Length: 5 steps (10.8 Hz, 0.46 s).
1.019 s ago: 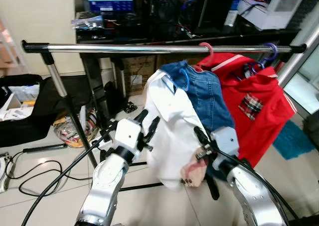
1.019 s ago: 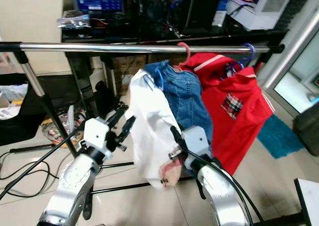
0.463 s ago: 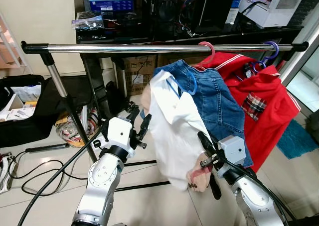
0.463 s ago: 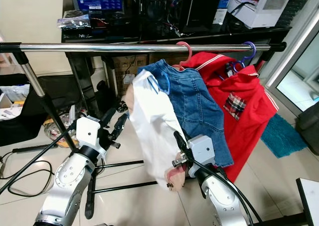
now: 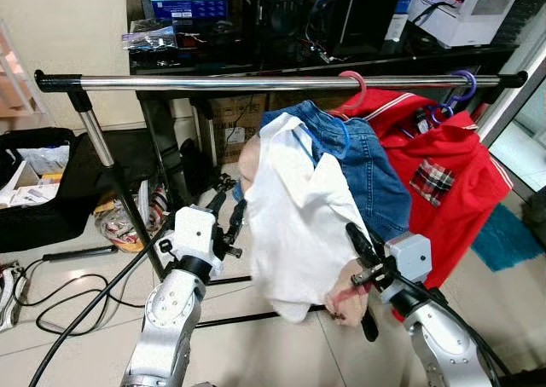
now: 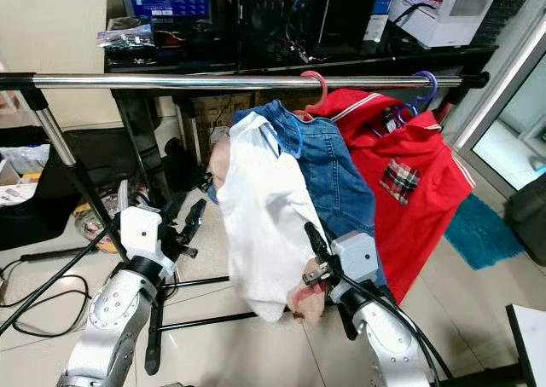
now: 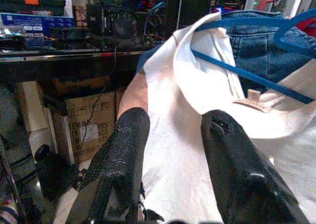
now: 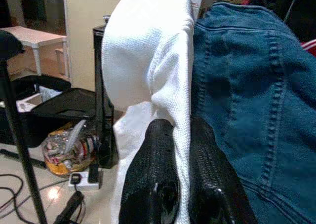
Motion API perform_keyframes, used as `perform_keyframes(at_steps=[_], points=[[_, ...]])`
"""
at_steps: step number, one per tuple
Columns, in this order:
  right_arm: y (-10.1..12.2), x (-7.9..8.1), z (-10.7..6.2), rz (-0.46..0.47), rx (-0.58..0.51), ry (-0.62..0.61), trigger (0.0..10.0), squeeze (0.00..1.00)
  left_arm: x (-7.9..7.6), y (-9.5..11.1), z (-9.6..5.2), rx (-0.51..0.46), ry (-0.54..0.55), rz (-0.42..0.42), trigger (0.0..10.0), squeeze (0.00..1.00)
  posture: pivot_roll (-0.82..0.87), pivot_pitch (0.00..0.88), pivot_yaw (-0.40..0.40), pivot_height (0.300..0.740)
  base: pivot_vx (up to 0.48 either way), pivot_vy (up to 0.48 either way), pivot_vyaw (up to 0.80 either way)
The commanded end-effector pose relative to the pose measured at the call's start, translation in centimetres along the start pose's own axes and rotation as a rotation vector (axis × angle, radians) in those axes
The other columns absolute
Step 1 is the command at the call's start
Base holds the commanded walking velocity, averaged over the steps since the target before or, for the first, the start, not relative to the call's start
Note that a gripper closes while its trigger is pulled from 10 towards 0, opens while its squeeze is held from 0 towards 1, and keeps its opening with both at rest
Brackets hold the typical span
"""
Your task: Hang hanger
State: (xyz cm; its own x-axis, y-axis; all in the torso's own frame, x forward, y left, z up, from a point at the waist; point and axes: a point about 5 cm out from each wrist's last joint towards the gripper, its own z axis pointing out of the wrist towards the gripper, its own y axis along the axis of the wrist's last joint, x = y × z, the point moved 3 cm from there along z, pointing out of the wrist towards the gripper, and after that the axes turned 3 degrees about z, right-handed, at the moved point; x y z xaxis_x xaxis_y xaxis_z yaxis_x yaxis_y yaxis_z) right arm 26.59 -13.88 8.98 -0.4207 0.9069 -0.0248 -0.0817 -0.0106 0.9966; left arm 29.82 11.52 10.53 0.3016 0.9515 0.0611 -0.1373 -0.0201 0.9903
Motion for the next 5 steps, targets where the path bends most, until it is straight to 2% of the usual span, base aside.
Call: perform_keyframes(at_steps=[1,3,5], points=[[0.79,0.06,0.07,0.007,-0.047,0.006,10.0,0.0,-0.12,0.5,0.22,-0.015,0.003,-0.006,10.0,0.0,0.13,0.08,-0.042,0.74,0.0,0.0,0.0],[0.69,-0.03,-0.06,0.019,-0.05,0.012,10.0,0.0,-0.04,0.52,0.4,-0.014,0.003,-0.003,10.0,0.0,0.12,0.079,-0.039,0.74,0.0,0.0,0.0],[0.81,0.15,0.03,0.025,-0.057,0.024,10.0,0.0,-0.15,0.49,0.6,-0.014,-0.003,-0.002,10.0,0.0,0.12,0.077,-0.04,0.74,0.0,0.0,-0.48]])
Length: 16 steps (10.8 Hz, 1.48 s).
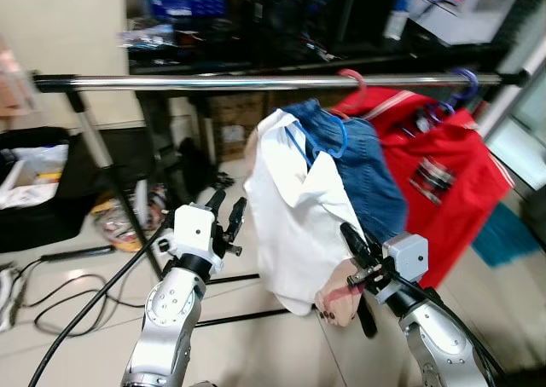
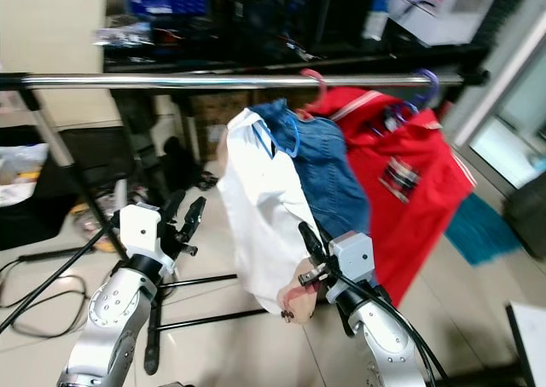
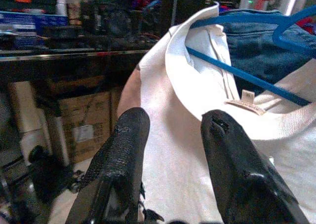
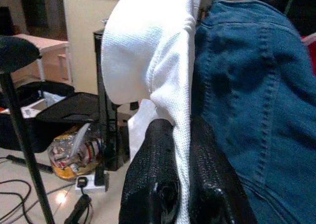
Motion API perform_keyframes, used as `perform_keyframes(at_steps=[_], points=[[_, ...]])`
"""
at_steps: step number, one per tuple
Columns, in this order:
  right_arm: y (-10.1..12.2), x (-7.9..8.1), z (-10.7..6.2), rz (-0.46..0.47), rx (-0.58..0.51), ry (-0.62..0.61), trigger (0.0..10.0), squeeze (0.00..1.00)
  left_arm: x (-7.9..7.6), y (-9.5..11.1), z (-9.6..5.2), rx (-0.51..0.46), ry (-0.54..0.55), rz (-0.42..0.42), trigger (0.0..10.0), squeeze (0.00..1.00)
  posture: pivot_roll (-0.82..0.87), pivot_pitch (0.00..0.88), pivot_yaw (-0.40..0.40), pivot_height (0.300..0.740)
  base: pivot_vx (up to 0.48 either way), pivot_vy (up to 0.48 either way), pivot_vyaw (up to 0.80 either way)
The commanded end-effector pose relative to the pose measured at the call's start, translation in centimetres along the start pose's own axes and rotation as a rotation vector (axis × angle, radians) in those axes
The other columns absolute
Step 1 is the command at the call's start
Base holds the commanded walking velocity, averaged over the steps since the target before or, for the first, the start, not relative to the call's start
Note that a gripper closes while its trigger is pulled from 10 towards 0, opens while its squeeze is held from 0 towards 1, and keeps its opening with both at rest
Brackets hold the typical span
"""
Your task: Hang hanger
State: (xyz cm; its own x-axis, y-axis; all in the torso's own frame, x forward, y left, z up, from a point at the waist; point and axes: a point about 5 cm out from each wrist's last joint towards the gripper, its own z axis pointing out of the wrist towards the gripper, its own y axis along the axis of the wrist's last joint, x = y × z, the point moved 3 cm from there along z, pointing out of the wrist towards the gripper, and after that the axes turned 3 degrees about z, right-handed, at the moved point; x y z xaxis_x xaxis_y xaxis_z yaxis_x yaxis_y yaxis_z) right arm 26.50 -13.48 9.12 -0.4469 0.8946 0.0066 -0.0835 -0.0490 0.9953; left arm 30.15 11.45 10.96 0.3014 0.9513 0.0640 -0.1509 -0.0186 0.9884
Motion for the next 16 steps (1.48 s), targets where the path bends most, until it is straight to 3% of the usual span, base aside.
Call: perform_keyframes(at_steps=[1,10,12,16], points=[[0.64,-0.18,-0.05,-0.009,-0.037,0.003,10.0,0.0,-0.23,0.1,0.32,-0.001,-0.003,-0.005,10.0,0.0,0.12,0.077,-0.041,0.74,0.0,0.0,-0.56],[0.73,-0.22,0.03,-0.018,-0.039,0.021,10.0,0.0,-0.41,-0.16,0.59,0.001,-0.01,-0.004,10.0,0.0,0.1,0.066,-0.041,0.74,0.0,0.0,-0.54],[0.66,-0.2,0.01,-0.019,-0.038,0.028,10.0,0.0,-0.54,-0.16,0.69,0.005,-0.036,0.059,10.0,0.0,0.1,0.057,-0.041,0.74,0.0,-0.21,-0.77],[0.64,-0.24,0.19,-0.024,-0.037,0.034,10.0,0.0,-0.6,-0.17,0.77,0.003,-0.037,0.06,10.0,0.0,0.11,0.054,-0.042,0.74,0.0,-0.12,-0.76]])
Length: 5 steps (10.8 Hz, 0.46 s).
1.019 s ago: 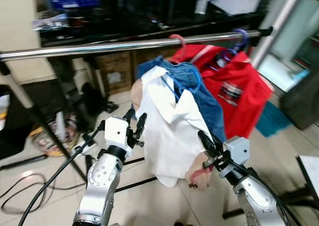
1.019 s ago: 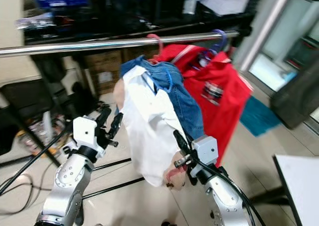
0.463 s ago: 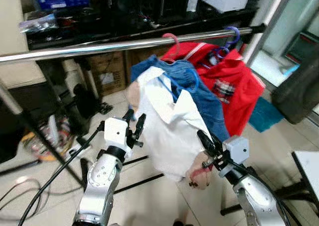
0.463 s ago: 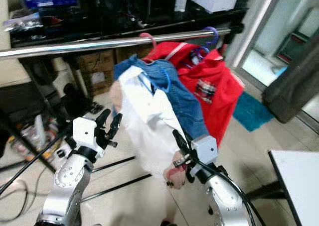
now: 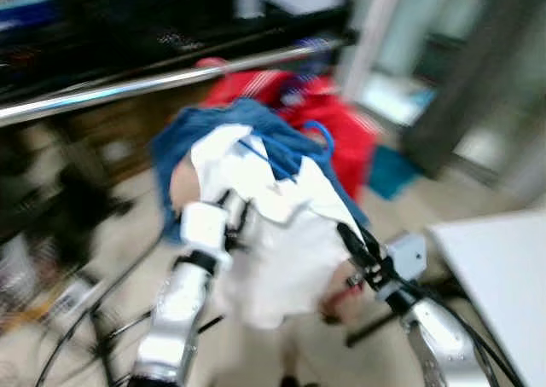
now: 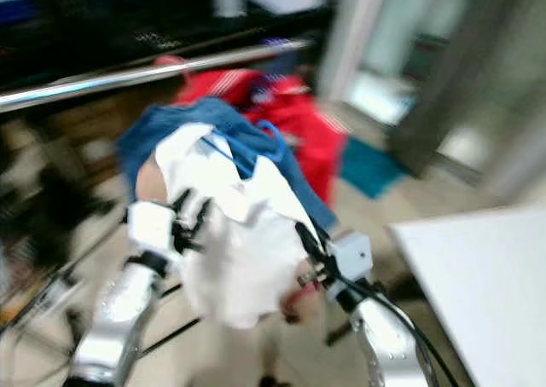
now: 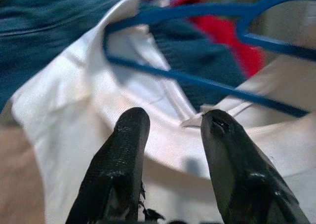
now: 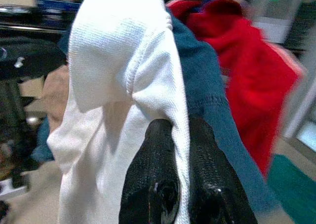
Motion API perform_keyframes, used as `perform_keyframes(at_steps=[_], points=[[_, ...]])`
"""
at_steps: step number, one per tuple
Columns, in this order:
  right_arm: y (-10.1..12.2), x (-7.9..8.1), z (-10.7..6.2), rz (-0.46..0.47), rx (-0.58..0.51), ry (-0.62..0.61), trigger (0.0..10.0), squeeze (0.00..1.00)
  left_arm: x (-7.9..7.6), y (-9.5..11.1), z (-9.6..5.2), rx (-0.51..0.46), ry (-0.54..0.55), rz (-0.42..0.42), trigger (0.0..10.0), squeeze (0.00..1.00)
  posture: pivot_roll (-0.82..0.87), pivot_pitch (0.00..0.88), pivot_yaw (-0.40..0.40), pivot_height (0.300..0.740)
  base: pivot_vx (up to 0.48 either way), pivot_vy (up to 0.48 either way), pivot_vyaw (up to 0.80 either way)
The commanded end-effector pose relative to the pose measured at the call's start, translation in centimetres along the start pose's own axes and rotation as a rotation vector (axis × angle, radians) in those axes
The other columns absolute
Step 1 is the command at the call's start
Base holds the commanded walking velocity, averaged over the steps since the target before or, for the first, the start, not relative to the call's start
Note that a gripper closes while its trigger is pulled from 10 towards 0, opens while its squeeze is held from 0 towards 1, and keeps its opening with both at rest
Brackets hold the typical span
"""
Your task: Hang hanger
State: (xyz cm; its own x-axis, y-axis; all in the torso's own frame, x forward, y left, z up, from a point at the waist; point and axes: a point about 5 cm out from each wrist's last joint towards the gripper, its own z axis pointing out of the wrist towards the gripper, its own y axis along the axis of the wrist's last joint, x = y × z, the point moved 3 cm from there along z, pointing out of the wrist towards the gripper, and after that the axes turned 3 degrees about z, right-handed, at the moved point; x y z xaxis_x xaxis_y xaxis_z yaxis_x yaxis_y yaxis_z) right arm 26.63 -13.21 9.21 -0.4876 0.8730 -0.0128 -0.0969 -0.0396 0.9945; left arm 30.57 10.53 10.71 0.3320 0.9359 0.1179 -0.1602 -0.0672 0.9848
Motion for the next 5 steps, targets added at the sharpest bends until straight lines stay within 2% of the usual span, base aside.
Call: perform_keyframes(at_steps=[1,2,3,5], points=[[0.56,-0.42,-0.12,-0.011,-0.028,-0.013,10.0,0.0,-0.06,0.08,0.05,-0.005,-0.008,0.006,10.0,0.0,0.1,0.056,-0.042,0.74,0.0,-0.48,-0.76],[0.56,-0.39,-0.19,-0.01,-0.029,-0.014,10.0,0.0,-0.32,0.05,-0.04,-0.008,-0.021,-0.009,10.0,0.0,0.1,0.059,-0.041,0.74,0.0,-0.296,-0.76],[0.53,-0.35,-0.3,-0.01,-0.027,-0.017,10.0,0.0,-0.4,0.01,-0.11,-0.01,-0.02,-0.037,10.0,0.0,0.1,0.065,-0.04,0.74,0.0,0.0,-0.76],[0.52,-0.3,-0.42,-0.009,-0.027,-0.02,10.0,0.0,-0.48,-0.07,-0.12,-0.008,-0.022,-0.041,10.0,0.0,0.09,0.068,-0.038,0.74,0.0,0.0,-0.76]])
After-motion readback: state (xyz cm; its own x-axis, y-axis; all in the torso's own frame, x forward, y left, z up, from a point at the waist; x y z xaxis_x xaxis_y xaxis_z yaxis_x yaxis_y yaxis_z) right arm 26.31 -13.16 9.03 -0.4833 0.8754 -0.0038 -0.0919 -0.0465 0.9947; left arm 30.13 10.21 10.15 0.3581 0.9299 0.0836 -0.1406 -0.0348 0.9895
